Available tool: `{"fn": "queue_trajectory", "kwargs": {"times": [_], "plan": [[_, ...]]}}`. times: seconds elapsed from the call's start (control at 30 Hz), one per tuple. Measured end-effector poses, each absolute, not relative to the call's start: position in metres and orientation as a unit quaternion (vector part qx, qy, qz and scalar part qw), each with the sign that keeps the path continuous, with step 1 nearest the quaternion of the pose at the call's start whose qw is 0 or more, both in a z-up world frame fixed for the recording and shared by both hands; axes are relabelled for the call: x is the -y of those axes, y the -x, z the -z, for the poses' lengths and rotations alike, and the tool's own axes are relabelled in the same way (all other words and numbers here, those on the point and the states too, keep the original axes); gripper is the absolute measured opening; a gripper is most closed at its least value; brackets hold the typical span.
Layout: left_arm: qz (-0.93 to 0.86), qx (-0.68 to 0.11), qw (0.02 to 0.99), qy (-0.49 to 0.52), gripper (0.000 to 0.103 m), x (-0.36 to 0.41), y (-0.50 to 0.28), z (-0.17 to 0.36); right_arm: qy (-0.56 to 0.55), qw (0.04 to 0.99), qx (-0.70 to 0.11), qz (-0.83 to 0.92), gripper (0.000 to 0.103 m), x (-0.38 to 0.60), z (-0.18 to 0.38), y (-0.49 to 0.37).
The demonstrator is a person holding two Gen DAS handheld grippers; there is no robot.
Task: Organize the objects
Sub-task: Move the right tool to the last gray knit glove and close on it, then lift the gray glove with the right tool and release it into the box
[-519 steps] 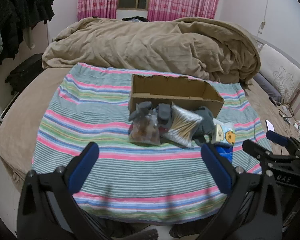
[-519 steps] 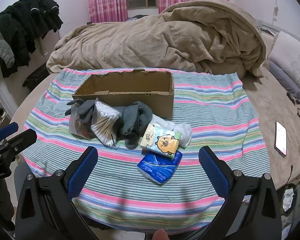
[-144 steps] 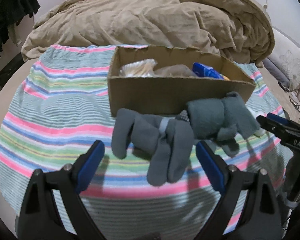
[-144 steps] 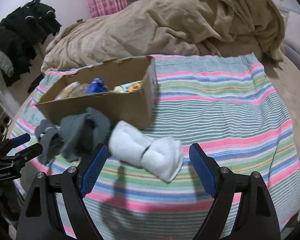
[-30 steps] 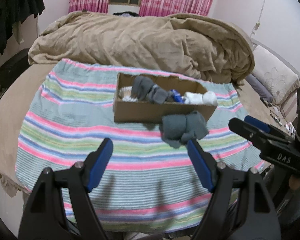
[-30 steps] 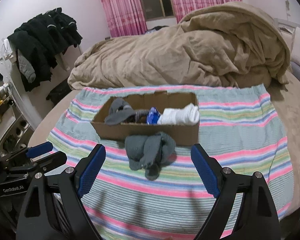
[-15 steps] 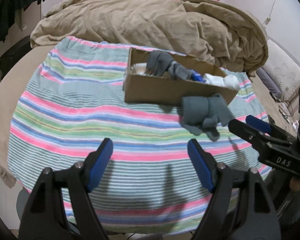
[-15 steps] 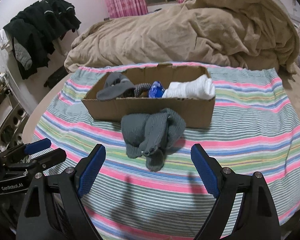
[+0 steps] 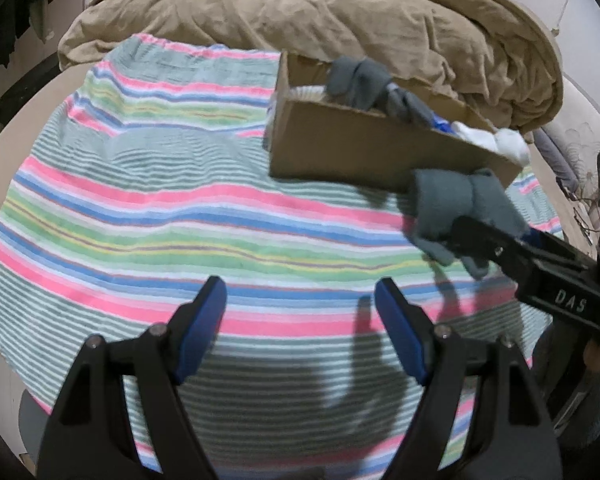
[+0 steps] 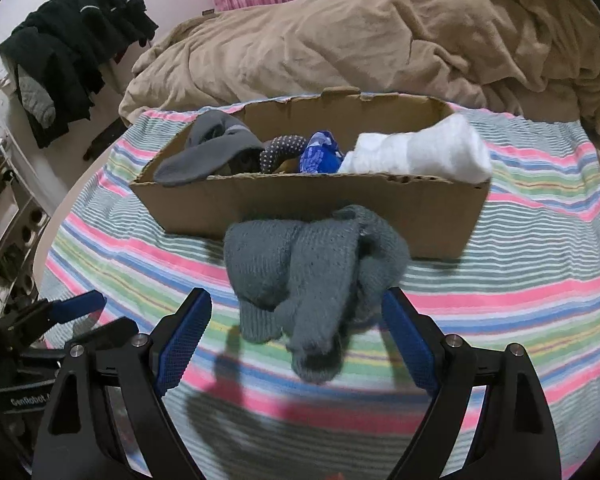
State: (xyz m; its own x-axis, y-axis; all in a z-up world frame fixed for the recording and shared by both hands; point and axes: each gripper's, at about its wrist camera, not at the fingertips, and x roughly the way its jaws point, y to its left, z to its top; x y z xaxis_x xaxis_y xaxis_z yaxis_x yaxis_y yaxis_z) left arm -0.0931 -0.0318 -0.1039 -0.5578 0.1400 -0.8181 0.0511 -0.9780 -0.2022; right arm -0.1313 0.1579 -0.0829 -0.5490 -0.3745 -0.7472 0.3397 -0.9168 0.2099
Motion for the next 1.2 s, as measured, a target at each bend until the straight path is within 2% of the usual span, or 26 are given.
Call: {"fn": "queue_trajectory", "kwargs": {"times": [0.17, 0.23, 0.27, 0.33, 0.5, 0.67, 0.77, 0.9, 1.2], "plan": [[-0.876, 0.09, 0.024, 0.473, 0.078, 0.029, 0.102, 0.11, -0.437, 0.197, 0.019, 0.878, 0.089, -0.153, 0.093, 0.144], [-0.877, 0.087, 0.024, 0.473, 0.078, 0.029, 0.105, 0.11, -0.442, 0.194, 0.02, 0.875, 0.086, -0.152, 0.098, 0.15], [-0.877, 0.086, 0.023, 0.473, 0.078, 0.029, 0.105, 0.11, -0.444, 0.194, 0.021, 0.875, 0.078, -0.152, 0.1, 0.152], [-0.877, 0.087, 0.023, 0.472, 0.078, 0.029, 0.106, 0.109, -0.446, 0.202, 0.026, 0.872, 0.074, -0.152, 0.104, 0.153], [-0.879, 0.088, 0.025, 0.467, 0.078, 0.028, 0.102, 0.1, -0.441, 0.211, 0.023, 0.872, 0.051, -0.154, 0.098, 0.147], [-0.887, 0.086, 0.033, 0.453, 0.078, 0.024, 0.096, 0.08, -0.426, 0.217, 0.018, 0.878, 0.044, -0.159, 0.079, 0.134], [-0.892, 0.086, 0.038, 0.443, 0.078, 0.022, 0.093, 0.067, -0.413, 0.222, 0.015, 0.883, 0.032, -0.162, 0.063, 0.127], [-0.898, 0.085, 0.045, 0.429, 0.078, 0.019, 0.094, 0.049, -0.391, 0.232, 0.012, 0.891, 0.029, -0.165, 0.04, 0.12], [-0.915, 0.076, 0.053, 0.393, 0.078, 0.015, 0.115, 0.01, -0.344, 0.239, 0.011, 0.908, 0.029, -0.169, -0.01, 0.131]]}}
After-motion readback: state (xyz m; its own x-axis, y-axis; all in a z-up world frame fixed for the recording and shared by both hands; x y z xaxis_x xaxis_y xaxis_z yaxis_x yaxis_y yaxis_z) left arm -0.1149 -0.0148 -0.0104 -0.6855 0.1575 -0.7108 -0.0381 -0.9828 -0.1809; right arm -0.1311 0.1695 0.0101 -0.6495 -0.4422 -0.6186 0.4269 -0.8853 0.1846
